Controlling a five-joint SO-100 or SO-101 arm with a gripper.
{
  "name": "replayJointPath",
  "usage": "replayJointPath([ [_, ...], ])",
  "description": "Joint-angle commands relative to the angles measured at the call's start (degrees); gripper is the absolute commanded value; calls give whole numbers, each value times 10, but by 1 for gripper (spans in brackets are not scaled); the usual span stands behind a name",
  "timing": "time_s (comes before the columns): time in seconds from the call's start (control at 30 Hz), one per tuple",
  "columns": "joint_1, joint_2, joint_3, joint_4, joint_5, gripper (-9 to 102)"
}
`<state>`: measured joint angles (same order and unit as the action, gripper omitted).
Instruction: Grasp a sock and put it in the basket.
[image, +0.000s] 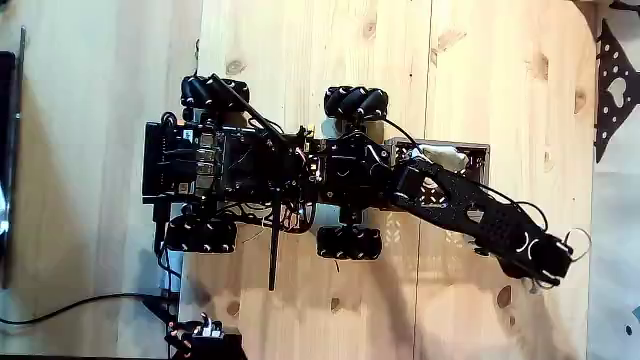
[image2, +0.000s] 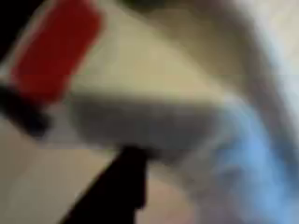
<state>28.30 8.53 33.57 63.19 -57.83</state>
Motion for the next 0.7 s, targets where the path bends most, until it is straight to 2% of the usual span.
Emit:
replayJointPath([
  [0.0, 24, 41, -18, -4, 5, 34],
  [0.07, 40, 41, -18, -9, -3, 32],
  [0.1, 47, 41, -18, -12, -4, 24],
  [0.17, 61, 48, -11, -16, -5, 0],
  [0.33, 69, 78, -11, 44, 8, 0],
  [0.67, 47, 144, -10, 158, 151, 0],
])
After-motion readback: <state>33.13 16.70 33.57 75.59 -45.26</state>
